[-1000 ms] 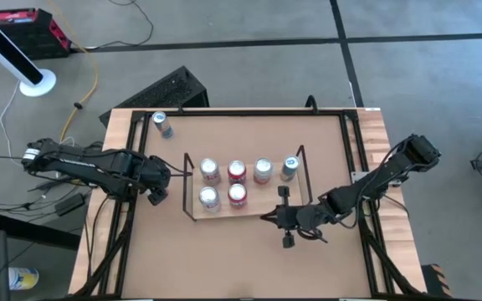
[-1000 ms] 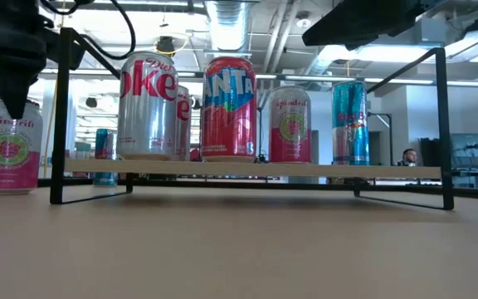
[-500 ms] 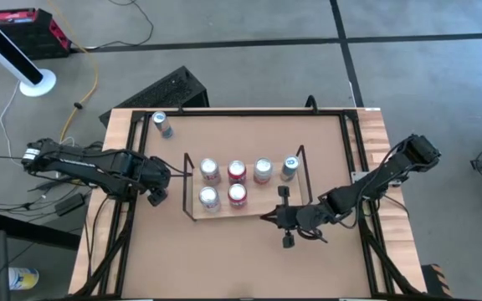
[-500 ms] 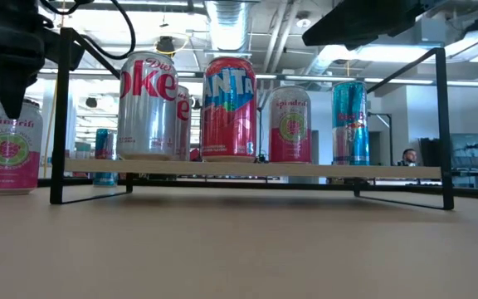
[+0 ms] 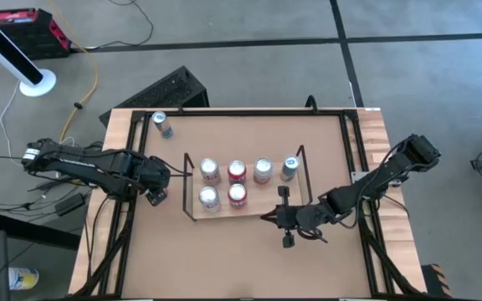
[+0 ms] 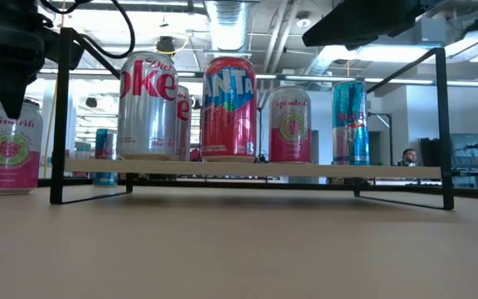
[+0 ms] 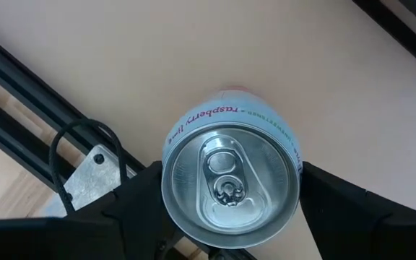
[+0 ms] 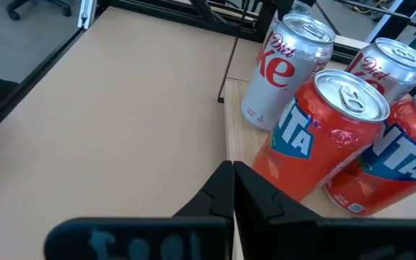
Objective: Place canned beverage on shelf
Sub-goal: Put the pink soda can on the shelf aligned with the other orange can
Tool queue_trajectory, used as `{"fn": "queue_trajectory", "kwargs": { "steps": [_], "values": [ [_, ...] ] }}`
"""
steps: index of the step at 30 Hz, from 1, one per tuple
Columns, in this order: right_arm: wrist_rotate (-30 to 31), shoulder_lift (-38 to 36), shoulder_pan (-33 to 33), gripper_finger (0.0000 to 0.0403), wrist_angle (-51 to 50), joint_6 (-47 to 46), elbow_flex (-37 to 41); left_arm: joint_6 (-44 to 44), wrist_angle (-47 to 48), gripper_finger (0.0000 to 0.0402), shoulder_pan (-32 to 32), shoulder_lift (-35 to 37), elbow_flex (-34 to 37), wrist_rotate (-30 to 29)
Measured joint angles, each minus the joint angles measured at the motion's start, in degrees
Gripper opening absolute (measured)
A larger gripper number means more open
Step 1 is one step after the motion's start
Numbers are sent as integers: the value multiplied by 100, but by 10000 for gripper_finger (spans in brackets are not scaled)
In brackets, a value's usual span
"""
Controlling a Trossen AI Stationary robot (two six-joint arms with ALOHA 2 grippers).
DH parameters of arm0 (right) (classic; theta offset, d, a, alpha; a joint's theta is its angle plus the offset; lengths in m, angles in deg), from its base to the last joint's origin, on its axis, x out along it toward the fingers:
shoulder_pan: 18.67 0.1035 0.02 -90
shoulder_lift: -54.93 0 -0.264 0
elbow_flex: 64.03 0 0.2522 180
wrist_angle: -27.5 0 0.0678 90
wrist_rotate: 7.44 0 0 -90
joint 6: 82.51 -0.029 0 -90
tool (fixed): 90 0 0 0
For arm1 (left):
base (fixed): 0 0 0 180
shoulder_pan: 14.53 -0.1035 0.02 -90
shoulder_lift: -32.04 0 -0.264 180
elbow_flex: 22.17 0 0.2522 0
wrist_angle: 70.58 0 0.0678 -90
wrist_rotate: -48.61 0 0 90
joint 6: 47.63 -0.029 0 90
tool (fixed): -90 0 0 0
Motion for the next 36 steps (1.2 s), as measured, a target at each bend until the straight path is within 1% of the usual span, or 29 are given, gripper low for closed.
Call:
{"fn": "queue_trajectory", "kwargs": {
  "steps": [4, 10, 17, 23, 29, 33, 36],
  "values": [
    [0, 0, 0, 27, 1, 0, 0, 0, 36, 259, 0, -2, -297, -17],
    [0, 0, 0, 27, 0, -2, 0, 25, 156, 259, 0, -6, -1010, -95],
    [0, 0, 2, 27, -22, -20, 0, 267, 472, 259, 64, -7, -1819, -94],
    [0, 0, 7, 27, -82, -157, 0, 417, 519, 259, 323, -11, -2143, -36],
    [0, 0, 7, 27, -138, -268, 1, 387, 424, 259, 573, -263, -2344, -86],
    [2, 0, 42, 27, -157, -278, 2, 164, 423, 259, 724, -599, -2569, 136],
    [2, 0, 85, 27, -166, -309, 2, 102, 751, 259, 849, -846, -2818, 257]
  ]
}}
